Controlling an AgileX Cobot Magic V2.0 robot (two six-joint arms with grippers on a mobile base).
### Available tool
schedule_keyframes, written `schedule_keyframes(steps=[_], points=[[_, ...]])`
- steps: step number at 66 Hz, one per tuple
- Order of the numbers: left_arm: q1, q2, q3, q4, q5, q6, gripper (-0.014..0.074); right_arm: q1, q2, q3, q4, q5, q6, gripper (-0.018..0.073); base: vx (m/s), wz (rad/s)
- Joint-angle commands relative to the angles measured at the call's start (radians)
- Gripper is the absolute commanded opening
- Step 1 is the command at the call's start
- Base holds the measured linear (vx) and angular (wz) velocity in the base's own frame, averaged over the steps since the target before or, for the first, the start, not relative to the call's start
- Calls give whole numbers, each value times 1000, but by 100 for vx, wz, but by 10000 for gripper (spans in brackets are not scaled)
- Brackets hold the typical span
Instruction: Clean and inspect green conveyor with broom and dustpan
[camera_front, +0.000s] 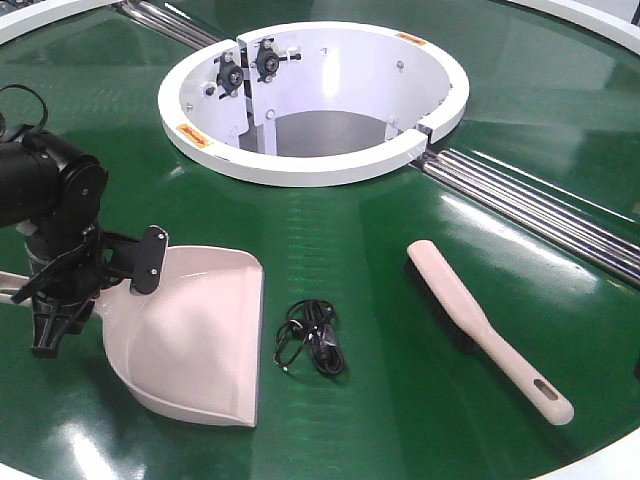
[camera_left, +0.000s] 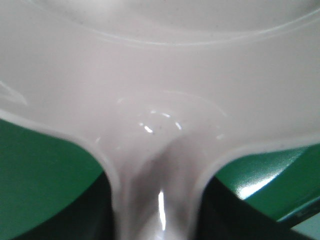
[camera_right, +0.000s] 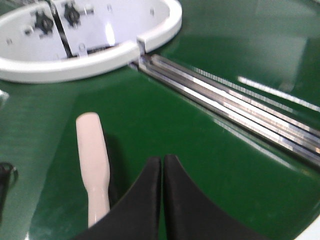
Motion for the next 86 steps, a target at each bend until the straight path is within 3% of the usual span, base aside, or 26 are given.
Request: schedule_keyframes(steps=[1,17,25,35,47,61,86], points=[[-11,-40,-28,0,-3,-5,-6,-5,56,-49,2,-50,-3,-7,0,0],[-11,-40,-28,0,-3,-5,-6,12,223,-210,27,148,-113,78,0,0],[-11,-40,-28,0,-3,-5,-6,104,331,-314,21,255,-167,207,0,0],[-11,-40,-28,0,-3,-5,-6,203,477,-434,-5,376,-144,387,0,0],[-11,-40,-28,0,-3,-5,-6,246,647,-556,-3,473,-112,525,0,0],[-11,-40,-28,0,-3,-5,-6,246,840,-654,-12,581,-110,551,0,0],[-11,-40,-28,0,-4,-5,-6,246,1075,-720,-44,634,-110,541,0,0]])
